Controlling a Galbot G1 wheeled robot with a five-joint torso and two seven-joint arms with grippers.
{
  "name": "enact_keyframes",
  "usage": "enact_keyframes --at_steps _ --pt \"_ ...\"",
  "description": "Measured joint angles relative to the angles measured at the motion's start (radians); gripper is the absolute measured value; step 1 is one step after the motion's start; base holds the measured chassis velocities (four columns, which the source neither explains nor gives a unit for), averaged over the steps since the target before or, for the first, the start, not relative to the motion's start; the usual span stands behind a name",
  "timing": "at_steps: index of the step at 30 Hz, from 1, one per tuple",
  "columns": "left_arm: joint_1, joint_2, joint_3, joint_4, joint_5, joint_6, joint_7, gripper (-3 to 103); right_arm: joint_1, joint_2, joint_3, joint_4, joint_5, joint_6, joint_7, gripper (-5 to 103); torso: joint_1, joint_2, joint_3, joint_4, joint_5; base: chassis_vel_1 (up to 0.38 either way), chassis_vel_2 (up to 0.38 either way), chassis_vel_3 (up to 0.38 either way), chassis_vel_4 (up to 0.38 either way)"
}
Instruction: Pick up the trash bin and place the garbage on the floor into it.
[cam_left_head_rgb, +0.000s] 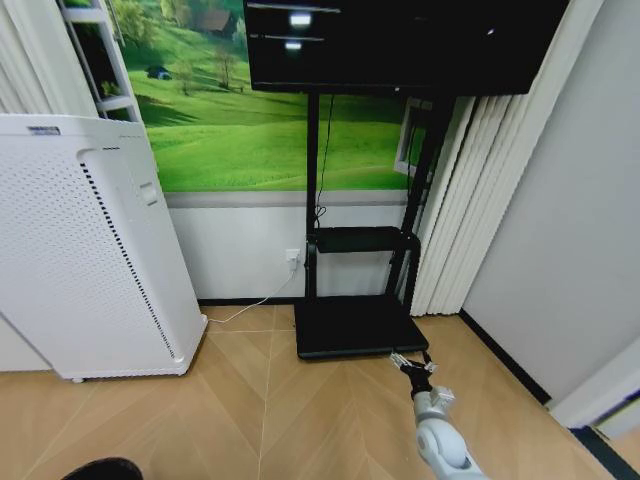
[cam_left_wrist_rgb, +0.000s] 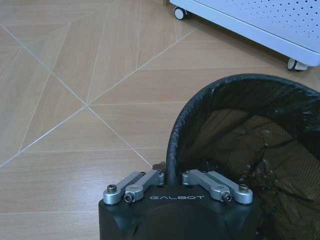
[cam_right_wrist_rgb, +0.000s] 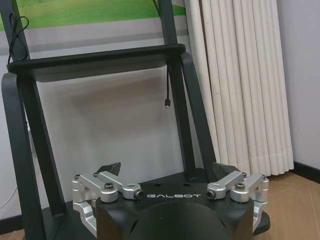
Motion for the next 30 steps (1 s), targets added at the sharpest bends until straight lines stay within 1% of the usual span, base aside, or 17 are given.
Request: enact_keyframes --at_steps 4,5,7,8,10,11,14,15,17,18,20,21,23,24,25,27,30 --pt "0.016 0.004 -0.021 -0.008 -0.003 -0.004 -0.002 27 0.009 -0.008 0.002 -0.018 0.009 0.0 -0.002 100 0.0 0.0 0.0 0.0 0.0 0.0 0.0 0.0 0.0" --pt "0.016 0.004 -0.021 -0.008 -0.003 -0.004 -0.002 27 0.009 -0.008 0.002 -0.018 0.009 0.0 -0.002 100 0.0 0.0 0.0 0.0 0.0 0.0 0.0 0.0 0.0" --pt "0.026 0.004 -0.031 -0.015 -0.008 -0.005 -0.001 38 0.012 -0.01 0.002 -0.031 0.014 0.001 -0.003 100 0.0 0.0 0.0 -0.0001 0.0 0.0 0.0 0.0 0.0" --pt "0.026 0.004 -0.031 -0.015 -0.008 -0.005 -0.001 38 0.012 -0.01 0.002 -0.031 0.014 0.001 -0.003 100 0.0 0.0 0.0 -0.0001 0.0 0.0 0.0 0.0 0.0" --pt "0.043 -0.003 -0.041 -0.031 -0.014 -0.005 -0.001 49 0.019 -0.009 0.002 -0.041 0.02 0.0 -0.004 100 0.0 0.0 0.0 -0.0001 -0.0001 0.0 0.0 0.0 0.0" --pt "0.043 -0.003 -0.041 -0.031 -0.014 -0.005 -0.001 49 0.019 -0.009 0.002 -0.041 0.02 0.0 -0.004 100 0.0 0.0 0.0 -0.0001 -0.0001 0.0 0.0 0.0 0.0" --pt "0.089 -0.012 -0.065 -0.06 -0.03 -0.011 0.002 66 0.034 -0.002 -0.003 -0.054 0.024 -0.003 -0.004 100 0.0 0.0 0.0 0.0 -0.0001 0.0 0.0 0.0 0.0" --pt "0.089 -0.012 -0.065 -0.06 -0.03 -0.011 0.002 66 0.034 -0.002 -0.003 -0.054 0.024 -0.003 -0.004 100 0.0 0.0 0.0 0.0 -0.0001 0.0 0.0 0.0 0.0" --pt "0.129 -0.022 -0.088 -0.092 -0.026 -0.023 0.014 77 0.044 0.004 -0.005 -0.062 0.027 -0.009 -0.003 100 0.0 0.0 0.0 0.0001 0.0 0.0 0.0 0.0 0.0" --pt "0.129 -0.022 -0.088 -0.092 -0.026 -0.023 0.014 77 0.044 0.004 -0.005 -0.062 0.027 -0.009 -0.003 100 0.0 0.0 0.0 0.0001 0.0 0.0 0.0 0.0 0.0" --pt "0.161 -0.034 -0.112 -0.132 -0.012 -0.036 0.021 88 0.046 0.005 -0.006 -0.065 0.029 -0.022 -0.013 100 0.0 0.0 0.0 0.0001 0.0 0.0 0.0 0.0 0.0" --pt "0.161 -0.034 -0.112 -0.132 -0.012 -0.036 0.021 88 0.046 0.005 -0.006 -0.065 0.029 -0.022 -0.013 100 0.0 0.0 0.0 0.0001 0.0 0.0 0.0 0.0 0.0" --pt "0.186 -0.05 -0.139 -0.21 0.025 -0.044 0.023 93 0.037 0.0 -0.006 -0.066 0.004 -0.036 -0.054 100 0.0 0.0 0.0 0.0002 0.0 0.0 0.0 0.0 0.0" --pt "0.192 -0.057 -0.159 -0.261 0.08 -0.058 0.035 99 0.026 -0.001 -0.006 -0.06 -0.004 -0.045 -0.076 100 0.0 0.0 0.0 0.0002 0.0 0.0 0.0 0.0 0.0" --pt "0.192 -0.057 -0.159 -0.261 0.08 -0.058 0.035 99 0.026 -0.001 -0.006 -0.06 -0.004 -0.045 -0.076 100 0.0 0.0 0.0 0.0002 0.0 0.0 0.0 0.0 0.0" --pt "0.189 -0.058 -0.2 -0.351 0.157 -0.078 0.08 100 -0.001 -0.005 -0.002 -0.021 -0.004 -0.075 -0.119 100 0.0 0.0 0.0 0.0 0.0001 0.0 0.0 0.0 0.0" --pt "0.16 -0.038 -0.249 -0.435 0.21 -0.11 0.14 100 -0.033 -0.013 0.008 0.04 -0.032 -0.098 -0.147 100 0.0 0.0 0.0 0.0 0.0008 0.0 0.0 0.0 0.0"
